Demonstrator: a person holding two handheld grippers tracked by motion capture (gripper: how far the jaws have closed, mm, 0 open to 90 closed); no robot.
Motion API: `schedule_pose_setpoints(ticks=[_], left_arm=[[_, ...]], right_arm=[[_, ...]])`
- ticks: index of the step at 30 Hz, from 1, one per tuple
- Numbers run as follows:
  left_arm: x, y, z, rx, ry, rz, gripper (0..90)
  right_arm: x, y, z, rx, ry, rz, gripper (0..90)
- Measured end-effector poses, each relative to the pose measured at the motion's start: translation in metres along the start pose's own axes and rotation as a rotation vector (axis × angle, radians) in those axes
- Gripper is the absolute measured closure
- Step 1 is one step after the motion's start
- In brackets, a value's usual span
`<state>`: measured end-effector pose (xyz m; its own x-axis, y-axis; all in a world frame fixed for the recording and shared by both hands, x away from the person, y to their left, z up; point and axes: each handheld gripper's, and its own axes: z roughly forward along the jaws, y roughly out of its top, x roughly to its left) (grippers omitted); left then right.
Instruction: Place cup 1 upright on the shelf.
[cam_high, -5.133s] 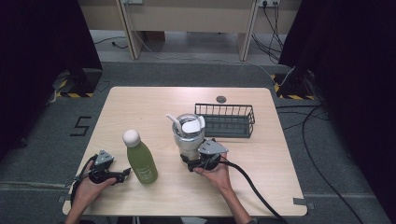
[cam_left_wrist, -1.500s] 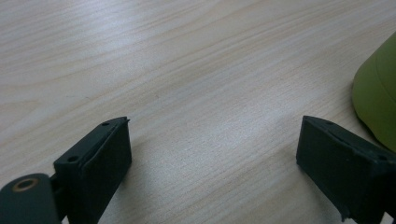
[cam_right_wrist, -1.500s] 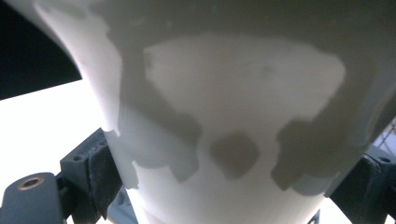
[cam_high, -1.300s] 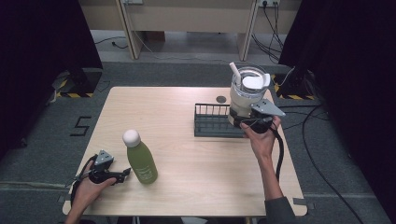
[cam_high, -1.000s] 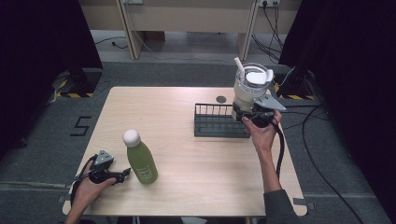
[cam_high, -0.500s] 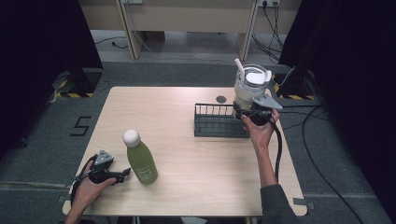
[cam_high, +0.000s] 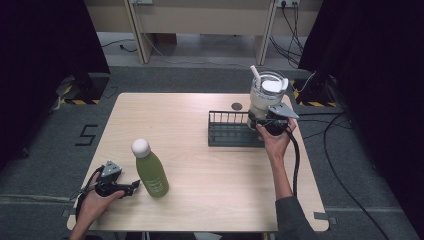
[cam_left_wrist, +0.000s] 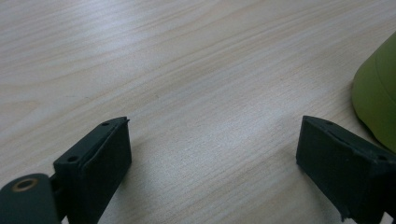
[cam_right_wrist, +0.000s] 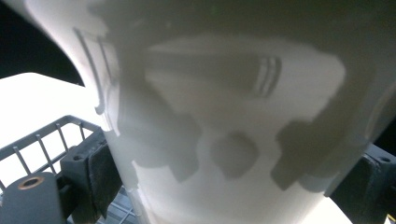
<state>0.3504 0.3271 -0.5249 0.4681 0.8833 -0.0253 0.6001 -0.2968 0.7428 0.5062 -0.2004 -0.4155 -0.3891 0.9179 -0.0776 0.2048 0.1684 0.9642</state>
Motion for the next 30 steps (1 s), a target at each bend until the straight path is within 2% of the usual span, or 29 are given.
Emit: schedule_pose_setpoints(ticks=[13, 18, 25, 30], left_arm=[[0.000, 0.000, 0.000, 0.000, 0.000, 0.000, 9.5], [0.000, 0.000, 0.000, 0.000, 0.000, 0.000, 9.5], [0.000, 0.000, 0.000, 0.000, 0.000, 0.000, 9.5], [0.000, 0.000, 0.000, 0.001, 0.000, 0.002, 9.6]], right_arm=[[-0.004, -0.013, 0.005, 0.015, -0.013, 0.023, 10.9], [-0.001, -0.017, 0.003, 0.017, -0.012, 0.009, 10.9], [0.000, -0.025, 0.005, 0.023, -0.003, 0.027, 10.9], [0.004, -0.031, 0.007, 0.033, 0.003, 0.019, 10.9]])
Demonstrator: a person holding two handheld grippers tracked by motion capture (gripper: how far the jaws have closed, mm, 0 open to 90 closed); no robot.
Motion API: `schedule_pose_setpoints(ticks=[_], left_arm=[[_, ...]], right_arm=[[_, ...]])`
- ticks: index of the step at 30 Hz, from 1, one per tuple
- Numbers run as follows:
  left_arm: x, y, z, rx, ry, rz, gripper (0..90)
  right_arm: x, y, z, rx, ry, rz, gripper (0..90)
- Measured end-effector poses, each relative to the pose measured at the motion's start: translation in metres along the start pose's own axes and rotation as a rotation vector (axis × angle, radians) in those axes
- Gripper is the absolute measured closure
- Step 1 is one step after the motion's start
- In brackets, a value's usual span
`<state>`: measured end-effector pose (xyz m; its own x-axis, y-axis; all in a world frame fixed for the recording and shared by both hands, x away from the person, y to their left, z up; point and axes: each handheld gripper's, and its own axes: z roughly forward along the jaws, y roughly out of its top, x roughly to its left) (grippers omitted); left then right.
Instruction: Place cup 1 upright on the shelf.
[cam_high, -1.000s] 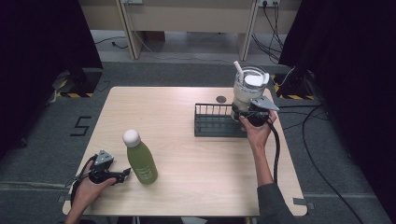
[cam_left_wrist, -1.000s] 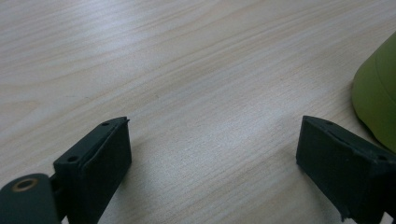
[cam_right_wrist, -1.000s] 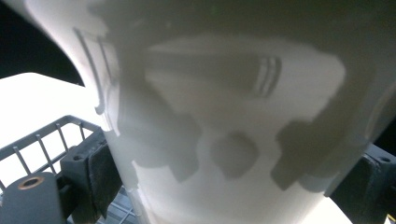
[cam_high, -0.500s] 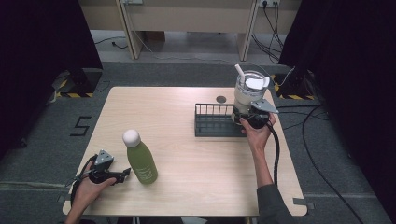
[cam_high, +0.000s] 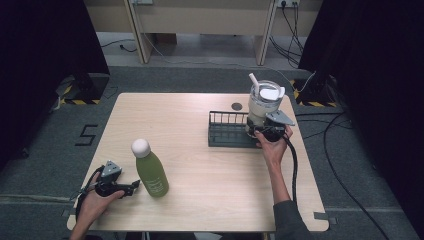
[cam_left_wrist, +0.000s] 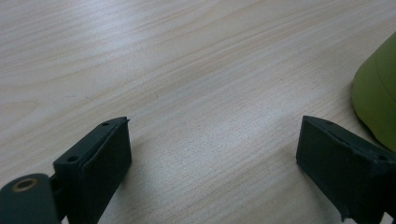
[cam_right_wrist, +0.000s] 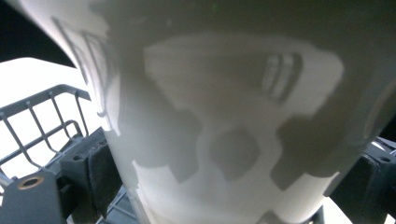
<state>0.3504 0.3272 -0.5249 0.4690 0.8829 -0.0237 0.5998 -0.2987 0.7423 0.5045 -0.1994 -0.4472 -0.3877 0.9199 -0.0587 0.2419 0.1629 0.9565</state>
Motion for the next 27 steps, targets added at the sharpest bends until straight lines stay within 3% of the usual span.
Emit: schedule_pose_setpoints(ticks=[27], left_arm=[[-0.0002, 0.0000, 0.0000, 0.000, 0.002, 0.000, 9.6]], right_arm=[[0.0002, -0.0101, 0.0031, -0.028, 0.015, -0.002, 10.0]])
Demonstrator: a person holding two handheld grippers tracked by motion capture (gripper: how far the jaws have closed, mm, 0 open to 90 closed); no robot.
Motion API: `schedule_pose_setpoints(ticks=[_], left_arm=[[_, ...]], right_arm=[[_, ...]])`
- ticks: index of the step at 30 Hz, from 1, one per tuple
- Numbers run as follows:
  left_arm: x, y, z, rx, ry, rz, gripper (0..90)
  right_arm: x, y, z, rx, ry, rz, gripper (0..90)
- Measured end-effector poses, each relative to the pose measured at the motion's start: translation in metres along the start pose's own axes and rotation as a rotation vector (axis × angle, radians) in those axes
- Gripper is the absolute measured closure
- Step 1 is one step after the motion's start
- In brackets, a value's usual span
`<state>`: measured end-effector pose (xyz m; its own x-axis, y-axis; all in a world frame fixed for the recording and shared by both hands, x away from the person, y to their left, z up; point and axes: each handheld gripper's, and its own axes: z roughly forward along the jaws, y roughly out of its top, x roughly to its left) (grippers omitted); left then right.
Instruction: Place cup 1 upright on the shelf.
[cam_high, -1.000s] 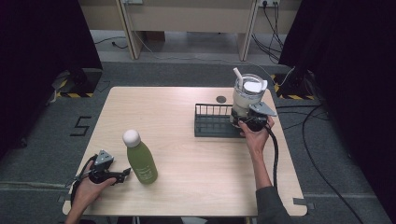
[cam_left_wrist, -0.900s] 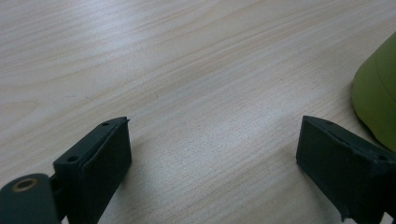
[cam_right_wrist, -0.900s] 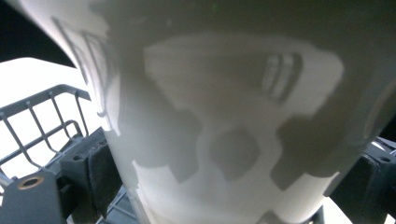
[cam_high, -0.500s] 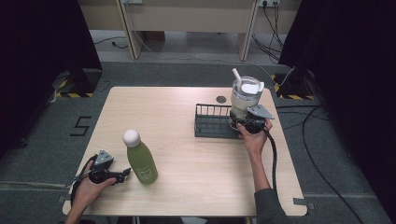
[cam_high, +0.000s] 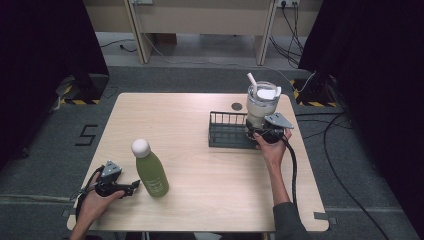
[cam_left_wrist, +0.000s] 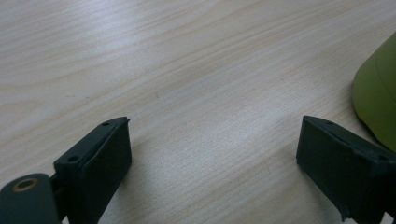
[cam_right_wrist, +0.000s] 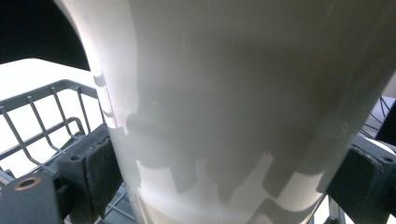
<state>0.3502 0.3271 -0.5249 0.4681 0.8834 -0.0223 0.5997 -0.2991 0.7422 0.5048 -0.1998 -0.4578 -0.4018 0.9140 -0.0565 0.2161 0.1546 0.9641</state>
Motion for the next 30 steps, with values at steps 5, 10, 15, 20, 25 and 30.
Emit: schedule_pose_setpoints(ticks=[5, 10, 15, 20, 25, 30], left_arm=[[0.000, 0.000, 0.000, 0.000, 0.000, 0.000, 9.5], [0.000, 0.000, 0.000, 0.000, 0.000, 0.000, 9.5], [0.000, 0.000, 0.000, 0.000, 0.000, 0.000, 9.5], [0.000, 0.000, 0.000, 0.000, 0.000, 0.000, 9.5], [0.000, 0.000, 0.000, 0.000, 0.000, 0.000, 9.5], [0.000, 0.000, 0.000, 0.000, 0.000, 0.000, 9.5]], right_arm=[[0.001, -0.001, -0.002, -0.005, -0.007, -0.006, 9.7], [0.003, 0.001, -0.004, -0.013, -0.028, -0.031, 9.0], [0.005, 0.000, -0.012, -0.041, -0.039, -0.020, 10.0], [0.006, -0.001, -0.020, -0.058, -0.043, -0.012, 12.3], [0.004, -0.003, -0.033, -0.069, -0.020, -0.002, 14.7], [0.003, -0.007, -0.044, -0.071, 0.001, 0.010, 14.8]])
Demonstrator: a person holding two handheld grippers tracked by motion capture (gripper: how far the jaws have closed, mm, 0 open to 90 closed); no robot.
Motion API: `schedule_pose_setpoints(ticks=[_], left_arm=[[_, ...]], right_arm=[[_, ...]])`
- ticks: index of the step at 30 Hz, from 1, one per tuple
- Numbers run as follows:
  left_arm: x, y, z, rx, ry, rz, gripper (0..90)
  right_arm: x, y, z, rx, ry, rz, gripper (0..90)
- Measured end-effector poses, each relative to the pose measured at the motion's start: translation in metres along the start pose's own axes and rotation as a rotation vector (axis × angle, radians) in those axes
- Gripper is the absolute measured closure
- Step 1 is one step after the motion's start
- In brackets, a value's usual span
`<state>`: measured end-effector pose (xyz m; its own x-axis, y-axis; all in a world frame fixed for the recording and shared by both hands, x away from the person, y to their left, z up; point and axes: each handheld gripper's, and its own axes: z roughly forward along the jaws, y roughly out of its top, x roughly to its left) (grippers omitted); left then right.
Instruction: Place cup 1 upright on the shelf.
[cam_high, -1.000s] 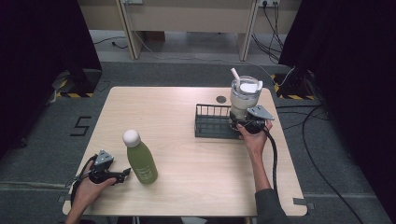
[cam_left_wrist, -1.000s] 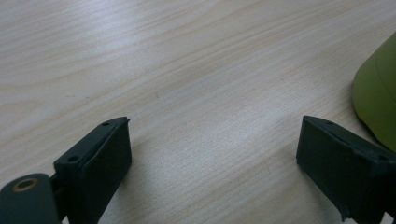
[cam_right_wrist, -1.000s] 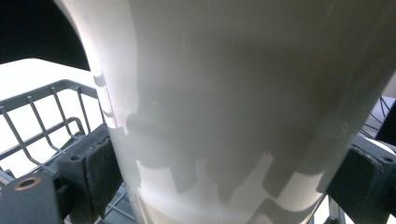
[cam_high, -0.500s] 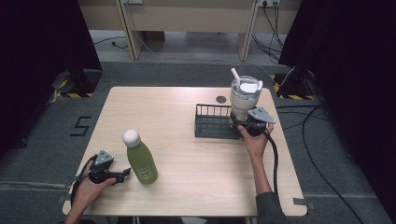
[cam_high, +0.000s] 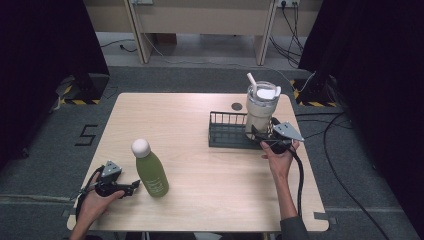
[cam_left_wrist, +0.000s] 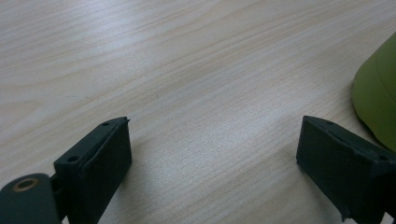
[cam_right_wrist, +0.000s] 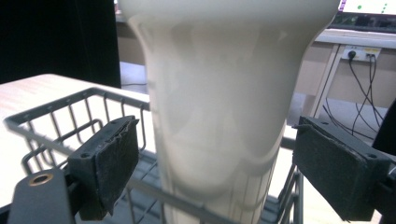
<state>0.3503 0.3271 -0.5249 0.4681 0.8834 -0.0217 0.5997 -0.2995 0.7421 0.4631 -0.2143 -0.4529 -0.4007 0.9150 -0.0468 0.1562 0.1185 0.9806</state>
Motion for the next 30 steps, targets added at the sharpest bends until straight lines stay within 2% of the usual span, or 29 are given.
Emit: schedule_pose_setpoints(ticks=[9, 17, 18, 23, 27, 30], left_arm=[[0.000, 0.000, 0.000, 0.000, 0.000, 0.000, 9.5], [0.000, 0.000, 0.000, 0.000, 0.002, 0.000, 9.4], [0.000, 0.000, 0.000, 0.000, 0.002, 0.000, 9.4], [0.000, 0.000, 0.000, 0.000, 0.002, 0.000, 9.4], [0.000, 0.000, 0.000, 0.000, 0.002, 0.000, 9.4], [0.000, 0.000, 0.000, 0.000, 0.002, 0.000, 9.4]], right_arm=[[0.005, -0.007, -0.020, 0.005, 0.034, 0.006, 14.9], [0.004, -0.014, -0.036, -0.008, 0.010, 0.018, 15.0], [0.004, -0.015, -0.040, 0.009, 0.010, 0.001, 14.9], [0.007, -0.018, -0.048, 0.022, 0.024, -0.015, 15.0], [0.007, -0.020, -0.052, 0.026, 0.029, -0.008, 15.0], [0.007, -0.021, -0.055, 0.034, 0.049, 0.009, 15.0]])
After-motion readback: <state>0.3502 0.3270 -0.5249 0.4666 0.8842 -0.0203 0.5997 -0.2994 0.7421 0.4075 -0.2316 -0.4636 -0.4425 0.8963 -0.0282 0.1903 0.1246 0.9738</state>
